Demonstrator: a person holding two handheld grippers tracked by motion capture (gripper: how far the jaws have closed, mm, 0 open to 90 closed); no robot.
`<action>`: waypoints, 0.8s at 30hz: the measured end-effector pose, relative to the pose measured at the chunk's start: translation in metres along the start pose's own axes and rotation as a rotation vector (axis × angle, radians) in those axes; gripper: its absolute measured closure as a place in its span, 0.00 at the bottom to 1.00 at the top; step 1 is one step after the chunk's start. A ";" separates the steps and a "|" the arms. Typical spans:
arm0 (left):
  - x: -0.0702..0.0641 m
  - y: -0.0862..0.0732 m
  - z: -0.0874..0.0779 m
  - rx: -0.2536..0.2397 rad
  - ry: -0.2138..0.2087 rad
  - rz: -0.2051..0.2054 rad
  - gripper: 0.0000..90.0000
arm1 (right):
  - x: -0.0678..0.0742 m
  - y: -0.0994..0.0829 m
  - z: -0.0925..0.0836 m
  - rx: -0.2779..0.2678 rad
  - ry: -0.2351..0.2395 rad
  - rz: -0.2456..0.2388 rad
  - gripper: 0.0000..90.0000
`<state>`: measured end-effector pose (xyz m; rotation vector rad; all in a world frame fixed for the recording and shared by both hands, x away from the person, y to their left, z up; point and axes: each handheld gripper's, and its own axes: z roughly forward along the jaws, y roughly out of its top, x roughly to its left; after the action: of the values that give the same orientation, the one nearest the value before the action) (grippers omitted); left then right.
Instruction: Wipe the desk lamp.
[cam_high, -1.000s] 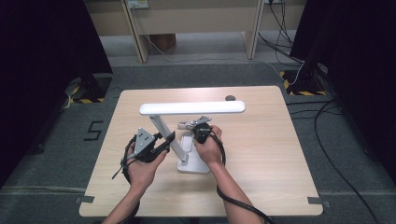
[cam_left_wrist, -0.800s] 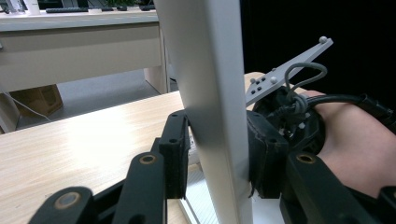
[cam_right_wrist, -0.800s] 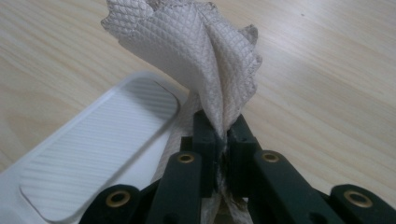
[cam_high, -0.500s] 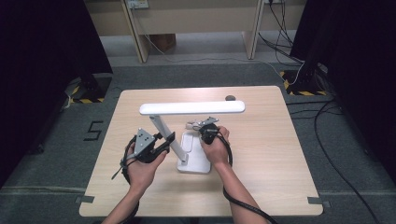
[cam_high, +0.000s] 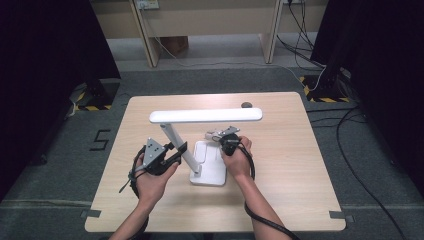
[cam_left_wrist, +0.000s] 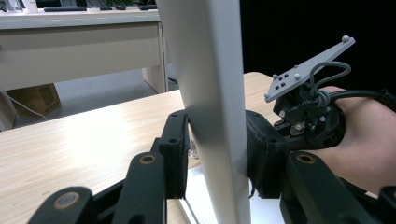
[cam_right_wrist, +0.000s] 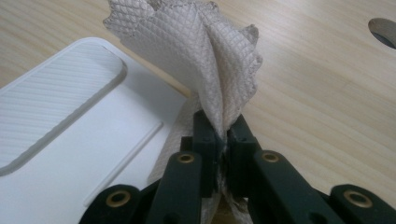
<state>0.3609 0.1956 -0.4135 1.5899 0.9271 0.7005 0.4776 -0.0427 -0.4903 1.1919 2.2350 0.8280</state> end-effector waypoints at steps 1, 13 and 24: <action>0.000 0.000 0.000 0.000 0.000 -0.001 0.69 | 0.000 0.000 0.000 -0.001 0.001 0.002 0.95; 0.000 0.000 -0.001 0.002 -0.001 -0.004 0.69 | -0.008 -0.006 -0.002 0.003 -0.008 0.022 0.95; 0.000 0.000 -0.001 0.002 0.000 -0.001 0.69 | -0.023 -0.017 -0.008 0.028 -0.034 0.041 0.95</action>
<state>0.3597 0.1959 -0.4137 1.5911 0.9286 0.6985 0.4747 -0.0722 -0.4937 1.2593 2.2086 0.7882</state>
